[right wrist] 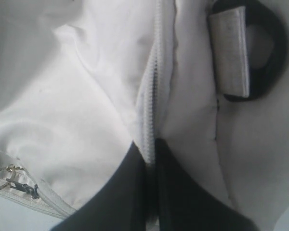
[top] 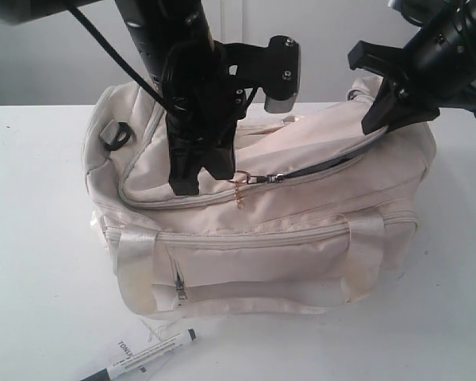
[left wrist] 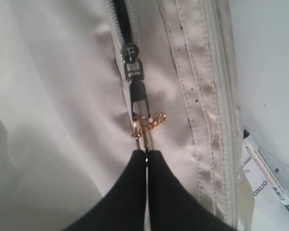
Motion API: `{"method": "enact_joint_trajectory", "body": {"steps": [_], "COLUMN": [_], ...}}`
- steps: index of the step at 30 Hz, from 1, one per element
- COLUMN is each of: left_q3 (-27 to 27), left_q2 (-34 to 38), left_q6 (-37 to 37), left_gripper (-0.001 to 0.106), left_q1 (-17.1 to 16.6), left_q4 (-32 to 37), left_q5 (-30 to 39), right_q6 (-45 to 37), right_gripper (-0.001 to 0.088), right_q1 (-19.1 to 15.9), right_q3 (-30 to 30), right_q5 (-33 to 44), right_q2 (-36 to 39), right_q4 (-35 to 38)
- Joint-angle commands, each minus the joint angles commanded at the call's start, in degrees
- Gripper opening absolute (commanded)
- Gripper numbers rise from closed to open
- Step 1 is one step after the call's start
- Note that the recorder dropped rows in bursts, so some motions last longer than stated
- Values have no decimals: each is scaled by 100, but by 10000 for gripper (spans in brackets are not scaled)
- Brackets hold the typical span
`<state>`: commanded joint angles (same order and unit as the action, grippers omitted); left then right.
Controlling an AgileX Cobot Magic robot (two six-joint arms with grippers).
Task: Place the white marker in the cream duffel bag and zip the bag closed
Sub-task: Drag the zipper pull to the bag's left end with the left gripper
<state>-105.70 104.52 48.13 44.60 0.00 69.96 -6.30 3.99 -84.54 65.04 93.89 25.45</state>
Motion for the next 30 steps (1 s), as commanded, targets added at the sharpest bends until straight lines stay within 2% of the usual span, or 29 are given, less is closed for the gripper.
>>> {"method": "enact_joint_trajectory", "body": {"steps": [7, 14, 19, 23, 30], "left_q3": [0, 0, 0, 16, 848], "left_q2": [0, 0, 0, 0, -84], "left_q6": [0, 0, 0, -43, -21], "left_gripper": [0, 0, 0, 0, 0], "left_q1": [-11, -303, -339, -339, -339], "left_q4": [94, 118, 131, 580, 1044], "left_q5": [0, 0, 0, 0, 0], "right_q6": [-13, -13, -13, -62, -108], "right_gripper": [8, 8, 8, 8, 8], "right_q1": [0, 0, 0, 0, 0], "right_q3": [0, 0, 0, 0, 0], "right_q5": [-16, -43, -133, -133, -133], "right_q2": [0, 0, 0, 0, 0], "right_q4": [-335, -337, -337, -337, -337]}}
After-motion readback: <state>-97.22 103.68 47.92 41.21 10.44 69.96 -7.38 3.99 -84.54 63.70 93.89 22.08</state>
